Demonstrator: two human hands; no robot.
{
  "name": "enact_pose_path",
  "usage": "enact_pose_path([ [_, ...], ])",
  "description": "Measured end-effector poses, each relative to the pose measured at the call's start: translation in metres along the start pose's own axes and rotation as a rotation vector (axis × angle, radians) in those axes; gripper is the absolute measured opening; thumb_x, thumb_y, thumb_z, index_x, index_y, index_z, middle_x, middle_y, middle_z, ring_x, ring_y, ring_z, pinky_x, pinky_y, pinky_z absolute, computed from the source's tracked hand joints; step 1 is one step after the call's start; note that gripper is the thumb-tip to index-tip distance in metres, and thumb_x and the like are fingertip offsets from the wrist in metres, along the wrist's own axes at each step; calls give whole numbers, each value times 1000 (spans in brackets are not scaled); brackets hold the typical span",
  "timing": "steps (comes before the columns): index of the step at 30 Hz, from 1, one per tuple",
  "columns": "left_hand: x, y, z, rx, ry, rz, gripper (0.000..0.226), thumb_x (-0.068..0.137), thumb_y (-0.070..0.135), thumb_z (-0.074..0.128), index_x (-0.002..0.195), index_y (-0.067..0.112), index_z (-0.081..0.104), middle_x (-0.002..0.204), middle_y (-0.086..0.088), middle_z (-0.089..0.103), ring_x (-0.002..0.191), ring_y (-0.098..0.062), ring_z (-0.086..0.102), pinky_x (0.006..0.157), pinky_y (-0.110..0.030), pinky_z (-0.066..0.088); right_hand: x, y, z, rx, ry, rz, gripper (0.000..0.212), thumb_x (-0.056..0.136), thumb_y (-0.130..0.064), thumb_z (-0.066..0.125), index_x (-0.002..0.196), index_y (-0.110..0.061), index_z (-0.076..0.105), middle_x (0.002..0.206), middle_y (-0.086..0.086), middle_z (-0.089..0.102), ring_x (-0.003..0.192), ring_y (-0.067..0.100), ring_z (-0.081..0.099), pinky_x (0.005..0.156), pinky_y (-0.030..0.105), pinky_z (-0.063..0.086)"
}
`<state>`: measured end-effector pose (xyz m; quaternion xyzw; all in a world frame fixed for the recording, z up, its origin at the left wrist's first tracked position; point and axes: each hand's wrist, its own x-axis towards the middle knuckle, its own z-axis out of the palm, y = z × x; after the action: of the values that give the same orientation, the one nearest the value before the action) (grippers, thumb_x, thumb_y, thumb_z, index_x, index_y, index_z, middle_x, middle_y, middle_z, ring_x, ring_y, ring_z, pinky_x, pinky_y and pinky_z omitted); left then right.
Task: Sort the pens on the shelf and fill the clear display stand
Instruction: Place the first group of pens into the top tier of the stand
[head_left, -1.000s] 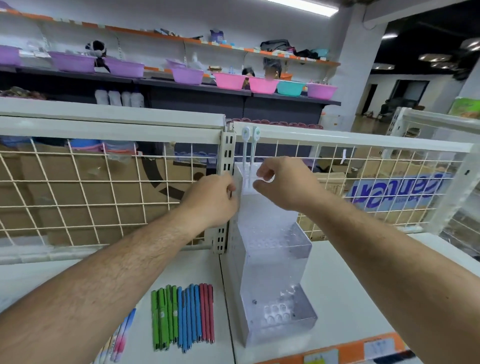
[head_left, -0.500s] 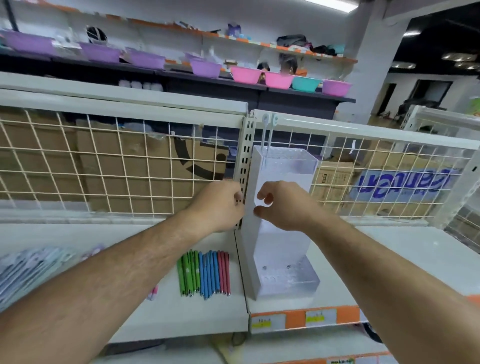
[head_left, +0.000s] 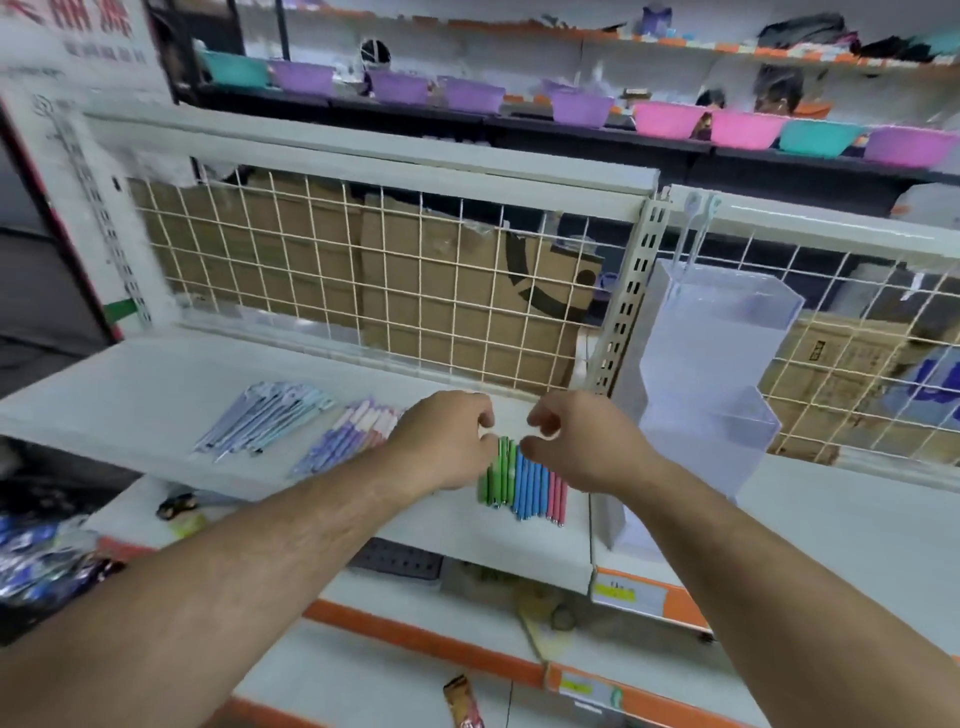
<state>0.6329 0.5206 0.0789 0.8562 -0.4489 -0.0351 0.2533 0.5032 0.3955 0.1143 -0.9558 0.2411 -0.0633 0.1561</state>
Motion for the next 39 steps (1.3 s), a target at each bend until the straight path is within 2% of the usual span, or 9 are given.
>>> enact_pose_path([
  [7, -8, -70, -17, 53, 15, -54, 24, 89, 33, 59, 111, 25, 64, 108, 5, 64, 99, -17, 59, 86, -35, 51, 34, -50, 40, -14, -68, -51, 39, 93, -43, 65, 126, -24, 62, 122, -7, 64, 106, 16, 62, 91, 37, 54],
  [10, -6, -111, -28, 75, -7, -88, 25, 88, 35, 60, 112, 27, 64, 111, 5, 64, 99, -17, 60, 85, -37, 53, 57, -79, 63, 1, -93, -52, 38, 92, -41, 66, 125, -24, 62, 123, -6, 64, 109, 18, 61, 92, 38, 53],
  [14, 2, -176, -48, 73, -29, -93, 21, 91, 35, 59, 108, 25, 64, 106, 4, 64, 89, -18, 61, 74, -33, 52, 93, -128, 97, 15, -117, -43, 34, 90, -39, 67, 120, -24, 65, 119, -3, 67, 109, 20, 62, 88, 32, 52],
  [18, 13, -247, -64, 132, -58, -131, 18, 91, 34, 57, 104, 24, 65, 102, 2, 69, 92, -20, 63, 82, -34, 53, 132, -176, 134, 45, -151, -23, 29, 89, -35, 67, 115, -24, 65, 115, -3, 67, 106, 21, 63, 87, 33, 53],
  [24, 24, -330, -79, 202, -54, -209, 17, 90, 38, 58, 89, 20, 59, 93, -1, 65, 90, -24, 61, 75, -32, 49, 172, -226, 171, 59, -187, -10, 31, 91, -37, 64, 118, -23, 64, 118, -3, 65, 105, 19, 62, 89, 36, 54],
  [30, 35, -355, -70, 159, -106, -196, 28, 85, 43, 60, 72, 18, 57, 73, -1, 65, 78, -22, 65, 59, -27, 38, 194, -241, 190, 24, -237, 39, 23, 90, -34, 62, 111, -24, 64, 112, -5, 65, 99, 18, 62, 86, 34, 54],
  [32, 39, -354, -62, 161, -108, -168, 27, 82, 44, 61, 82, 17, 63, 83, -4, 70, 81, -22, 68, 59, -26, 39, 199, -242, 195, 14, -252, 57, 22, 90, -35, 62, 110, -26, 64, 110, -7, 65, 98, 18, 62, 85, 33, 54],
  [35, 44, -352, -53, 207, -86, -163, 33, 80, 46, 65, 99, 19, 60, 102, -4, 65, 97, -26, 64, 70, -30, 45, 207, -242, 204, -10, -260, 82, 20, 90, -35, 59, 107, -26, 64, 109, -6, 66, 98, 19, 62, 80, 29, 50],
  [39, 53, -355, -47, 200, -95, -212, 28, 84, 28, 60, 108, 15, 57, 106, -6, 67, 102, -28, 64, 69, -28, 40, 213, -245, 217, -31, -317, 94, 7, 88, -27, 56, 81, -25, 56, 90, -5, 62, 88, 21, 61, 70, 29, 46],
])
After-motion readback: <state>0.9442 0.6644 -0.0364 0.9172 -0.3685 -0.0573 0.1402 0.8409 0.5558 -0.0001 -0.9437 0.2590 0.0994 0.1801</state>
